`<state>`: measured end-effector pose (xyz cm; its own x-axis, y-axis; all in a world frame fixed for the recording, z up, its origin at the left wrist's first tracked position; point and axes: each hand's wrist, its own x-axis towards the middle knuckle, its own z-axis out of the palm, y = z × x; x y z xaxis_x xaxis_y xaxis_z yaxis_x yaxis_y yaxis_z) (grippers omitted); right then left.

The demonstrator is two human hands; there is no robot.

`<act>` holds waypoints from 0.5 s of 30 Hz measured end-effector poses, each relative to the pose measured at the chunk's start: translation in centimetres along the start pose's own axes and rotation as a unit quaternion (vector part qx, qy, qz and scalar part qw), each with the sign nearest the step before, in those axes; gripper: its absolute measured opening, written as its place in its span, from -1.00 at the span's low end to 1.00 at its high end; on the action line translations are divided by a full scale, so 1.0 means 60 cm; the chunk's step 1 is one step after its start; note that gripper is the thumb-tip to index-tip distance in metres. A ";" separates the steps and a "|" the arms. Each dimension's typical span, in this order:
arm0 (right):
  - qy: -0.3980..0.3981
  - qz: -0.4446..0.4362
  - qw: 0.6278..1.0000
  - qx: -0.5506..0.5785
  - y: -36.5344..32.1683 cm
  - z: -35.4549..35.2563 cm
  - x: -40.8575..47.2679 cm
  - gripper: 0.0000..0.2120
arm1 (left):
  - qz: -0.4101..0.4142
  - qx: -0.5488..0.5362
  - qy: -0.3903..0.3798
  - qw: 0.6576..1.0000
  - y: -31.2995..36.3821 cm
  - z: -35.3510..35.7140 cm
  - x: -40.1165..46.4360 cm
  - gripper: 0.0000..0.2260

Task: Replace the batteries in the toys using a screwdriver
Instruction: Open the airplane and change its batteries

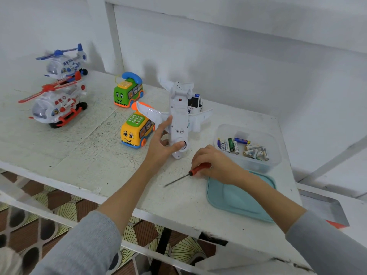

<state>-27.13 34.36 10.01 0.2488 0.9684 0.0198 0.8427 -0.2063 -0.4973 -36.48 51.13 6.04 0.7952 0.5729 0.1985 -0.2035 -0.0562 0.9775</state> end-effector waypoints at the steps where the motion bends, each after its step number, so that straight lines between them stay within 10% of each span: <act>1: 0.021 0.010 0.999 0.033 -0.004 -0.013 -0.001 -0.86 | -0.004 -0.004 0.001 1.000 -0.001 -0.001 0.000 -0.34; 7: 0.224 0.076 0.968 0.080 -0.013 -0.063 0.000 -0.95 | -0.022 -0.016 0.006 1.000 0.002 0.002 -0.002 -0.34; 15: 0.234 0.054 0.970 -0.025 -0.004 -0.062 0.011 -0.96 | -0.017 -0.013 0.013 1.000 0.005 0.005 -0.005 -0.35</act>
<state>-25.41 34.55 13.35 0.5168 0.7731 0.3677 0.8187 -0.3207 -0.4764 -36.59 50.70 6.28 0.7867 0.5952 0.1636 -0.1921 -0.0158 0.9812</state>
